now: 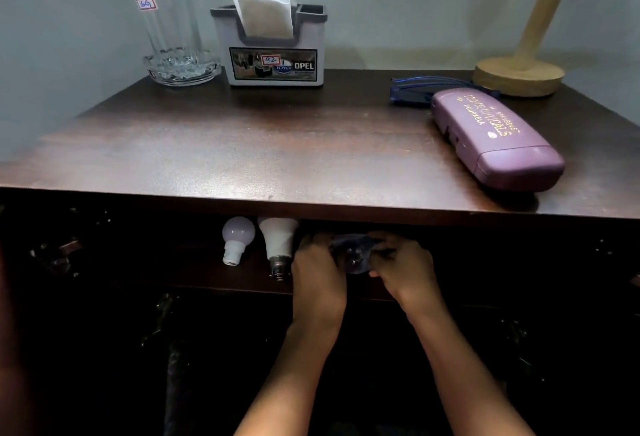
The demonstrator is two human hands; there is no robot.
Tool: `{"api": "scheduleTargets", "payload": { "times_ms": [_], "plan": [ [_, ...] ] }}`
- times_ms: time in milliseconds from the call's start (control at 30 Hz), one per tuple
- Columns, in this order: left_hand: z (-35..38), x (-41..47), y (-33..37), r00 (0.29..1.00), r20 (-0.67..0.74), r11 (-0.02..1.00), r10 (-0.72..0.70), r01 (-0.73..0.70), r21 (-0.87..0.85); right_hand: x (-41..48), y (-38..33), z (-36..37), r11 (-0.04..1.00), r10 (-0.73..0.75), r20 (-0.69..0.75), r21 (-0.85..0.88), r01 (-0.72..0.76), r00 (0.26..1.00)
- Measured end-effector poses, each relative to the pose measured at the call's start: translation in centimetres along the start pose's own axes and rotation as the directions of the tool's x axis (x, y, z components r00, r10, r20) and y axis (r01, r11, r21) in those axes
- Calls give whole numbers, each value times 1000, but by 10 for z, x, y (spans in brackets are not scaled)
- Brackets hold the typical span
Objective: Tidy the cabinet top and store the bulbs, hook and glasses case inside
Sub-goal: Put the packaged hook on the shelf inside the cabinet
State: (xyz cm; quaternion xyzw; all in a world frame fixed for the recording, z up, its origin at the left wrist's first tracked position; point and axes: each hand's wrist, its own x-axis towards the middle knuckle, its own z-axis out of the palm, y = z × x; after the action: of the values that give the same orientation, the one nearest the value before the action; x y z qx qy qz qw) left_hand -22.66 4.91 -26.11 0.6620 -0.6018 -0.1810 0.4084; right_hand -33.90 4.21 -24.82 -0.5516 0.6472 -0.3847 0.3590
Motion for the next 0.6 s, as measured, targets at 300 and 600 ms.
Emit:
{"api": "scheduleTargets", "payload": {
  "times_ms": [300,600],
  "plan": [
    [1,4,-5,999,-42,997,-16,20,81,4,-8,-1,984,-5,1,-181,5,1000],
    [-56,-37,40,986,116,993,-118,120,-12,-100,-99,-50,744,122,366,-649,159,923]
  ]
}}
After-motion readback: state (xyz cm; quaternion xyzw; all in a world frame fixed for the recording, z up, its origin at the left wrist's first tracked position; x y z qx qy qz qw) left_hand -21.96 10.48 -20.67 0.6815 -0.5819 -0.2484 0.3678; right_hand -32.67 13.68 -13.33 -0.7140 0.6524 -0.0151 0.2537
